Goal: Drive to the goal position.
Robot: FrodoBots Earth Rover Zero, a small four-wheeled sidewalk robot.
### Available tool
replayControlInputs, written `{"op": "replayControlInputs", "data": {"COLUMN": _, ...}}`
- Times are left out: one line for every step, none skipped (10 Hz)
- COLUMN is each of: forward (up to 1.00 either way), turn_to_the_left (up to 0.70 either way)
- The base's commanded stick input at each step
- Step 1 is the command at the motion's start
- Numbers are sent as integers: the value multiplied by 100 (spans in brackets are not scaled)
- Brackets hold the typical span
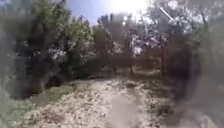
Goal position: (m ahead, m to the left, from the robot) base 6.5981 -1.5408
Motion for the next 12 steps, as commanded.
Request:
{"op": "replayControlInputs", "data": {"forward": 70, "turn_to_the_left": 31}}
{"op": "replayControlInputs", "data": {"forward": 70, "turn_to_the_left": 0}}
{"op": "replayControlInputs", "data": {"forward": 70, "turn_to_the_left": 0}}
{"op": "replayControlInputs", "data": {"forward": 70, "turn_to_the_left": 0}}
{"op": "replayControlInputs", "data": {"forward": 70, "turn_to_the_left": 0}}
{"op": "replayControlInputs", "data": {"forward": 70, "turn_to_the_left": 0}}
{"op": "replayControlInputs", "data": {"forward": 70, "turn_to_the_left": 0}}
{"op": "replayControlInputs", "data": {"forward": 70, "turn_to_the_left": 0}}
{"op": "replayControlInputs", "data": {"forward": 70, "turn_to_the_left": 0}}
{"op": "replayControlInputs", "data": {"forward": 70, "turn_to_the_left": 0}}
{"op": "replayControlInputs", "data": {"forward": 70, "turn_to_the_left": -13}}
{"op": "replayControlInputs", "data": {"forward": 70, "turn_to_the_left": -35}}
